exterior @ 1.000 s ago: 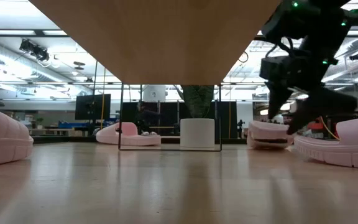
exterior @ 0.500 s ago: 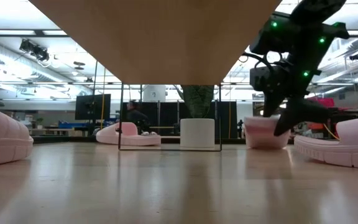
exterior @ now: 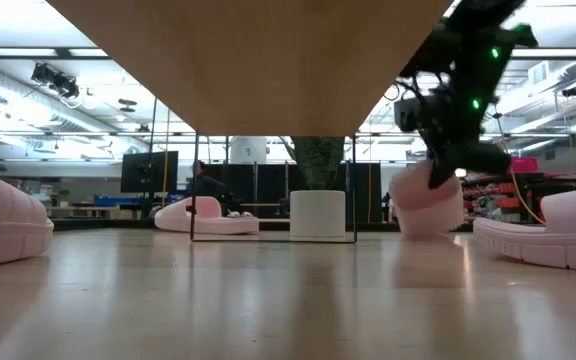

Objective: Pick and place slides into the shelf
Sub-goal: Put the top right pink slide on the shelf

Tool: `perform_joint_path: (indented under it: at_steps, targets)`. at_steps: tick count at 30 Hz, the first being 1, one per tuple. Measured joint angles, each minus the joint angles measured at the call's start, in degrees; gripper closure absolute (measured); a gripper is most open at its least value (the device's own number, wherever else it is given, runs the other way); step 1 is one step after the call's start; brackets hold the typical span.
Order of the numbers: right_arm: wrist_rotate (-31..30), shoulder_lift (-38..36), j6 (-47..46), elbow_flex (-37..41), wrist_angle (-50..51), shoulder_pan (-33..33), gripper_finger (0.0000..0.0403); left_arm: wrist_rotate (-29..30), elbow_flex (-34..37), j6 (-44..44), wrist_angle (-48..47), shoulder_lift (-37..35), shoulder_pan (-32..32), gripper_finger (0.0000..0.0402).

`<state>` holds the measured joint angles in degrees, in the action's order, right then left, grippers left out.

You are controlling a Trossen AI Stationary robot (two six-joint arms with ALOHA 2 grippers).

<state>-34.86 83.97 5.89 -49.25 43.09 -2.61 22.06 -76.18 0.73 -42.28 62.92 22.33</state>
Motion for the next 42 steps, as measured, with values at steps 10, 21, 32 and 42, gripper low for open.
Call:
perform_joint_path:
  at_steps: [10,21,32,42]
  targets:
    - [11.33,-10.09,-1.88,-25.38,24.99,-2.53,0.0359,0.0,0.0,-0.15,0.07,0.0,-0.02,0.0275]
    - [13.5,-11.98,-1.85,-49.63,41.51,-10.7,0.0359,0.0,0.01,-0.55,0.41,0.0,0.0,0.0273]
    - [15.18,-11.32,-4.7,-57.08,32.76,-16.8,0.0359,0.67,0.02,0.11,0.85,0.0,0.0,0.0275]
    - [19.23,-12.95,-20.44,-57.14,22.92,-17.35,0.0359,2.81,0.02,0.5,3.46,0.02,0.0,0.0277]
